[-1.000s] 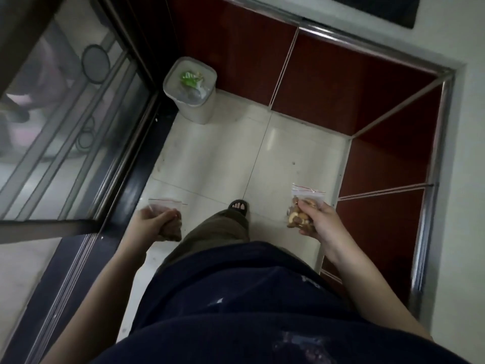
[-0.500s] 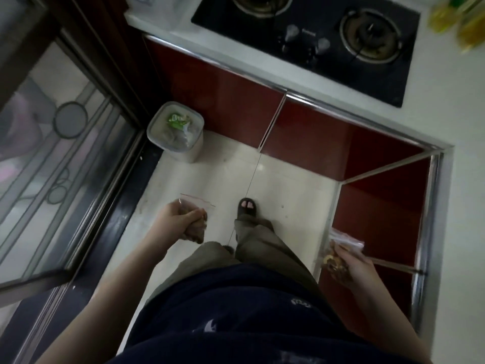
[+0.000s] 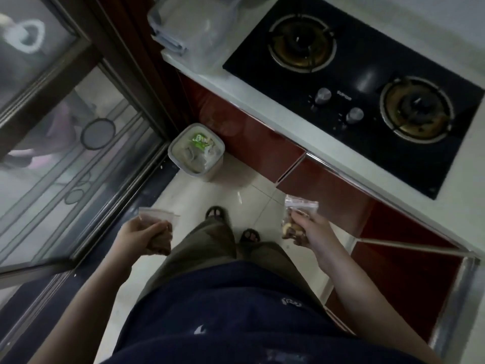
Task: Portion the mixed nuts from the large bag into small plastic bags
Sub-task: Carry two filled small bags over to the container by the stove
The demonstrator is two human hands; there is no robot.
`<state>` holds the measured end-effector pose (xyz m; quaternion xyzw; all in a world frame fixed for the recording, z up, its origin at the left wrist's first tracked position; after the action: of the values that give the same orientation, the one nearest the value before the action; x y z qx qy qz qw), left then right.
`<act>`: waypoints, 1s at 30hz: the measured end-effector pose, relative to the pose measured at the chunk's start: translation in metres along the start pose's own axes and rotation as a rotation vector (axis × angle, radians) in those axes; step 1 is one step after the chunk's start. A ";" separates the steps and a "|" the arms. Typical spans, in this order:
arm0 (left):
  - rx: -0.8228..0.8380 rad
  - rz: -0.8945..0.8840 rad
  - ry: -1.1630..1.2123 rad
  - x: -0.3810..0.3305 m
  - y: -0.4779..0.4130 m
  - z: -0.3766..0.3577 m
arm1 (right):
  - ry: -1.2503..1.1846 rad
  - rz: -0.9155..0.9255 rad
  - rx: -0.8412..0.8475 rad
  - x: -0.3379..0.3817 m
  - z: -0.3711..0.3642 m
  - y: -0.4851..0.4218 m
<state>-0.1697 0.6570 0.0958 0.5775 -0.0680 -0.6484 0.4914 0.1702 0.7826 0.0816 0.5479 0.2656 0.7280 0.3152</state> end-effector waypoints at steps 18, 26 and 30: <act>0.035 -0.157 0.129 -0.172 -0.176 -0.012 | 0.025 0.012 -0.022 0.170 -0.093 -0.090; 0.044 -0.142 0.229 -0.230 -0.210 -0.033 | 0.044 0.067 0.028 0.248 -0.118 -0.130; 0.037 -0.065 0.379 -0.251 -0.211 -0.053 | -0.022 0.037 0.130 0.287 -0.131 -0.150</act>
<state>-0.2820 0.9697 0.1113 0.7000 0.0324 -0.5422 0.4637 0.0113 1.0915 0.1182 0.5800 0.2986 0.7088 0.2683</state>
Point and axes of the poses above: each hand's wrist, its own y-axis away from the middle knuckle, its own z-axis out of the back of the hand, x = y × z, the point moved 2 cm from there along -y, towards the middle knuckle, and after that the axes turned 13 degrees about -x, right-handed, at the moved point
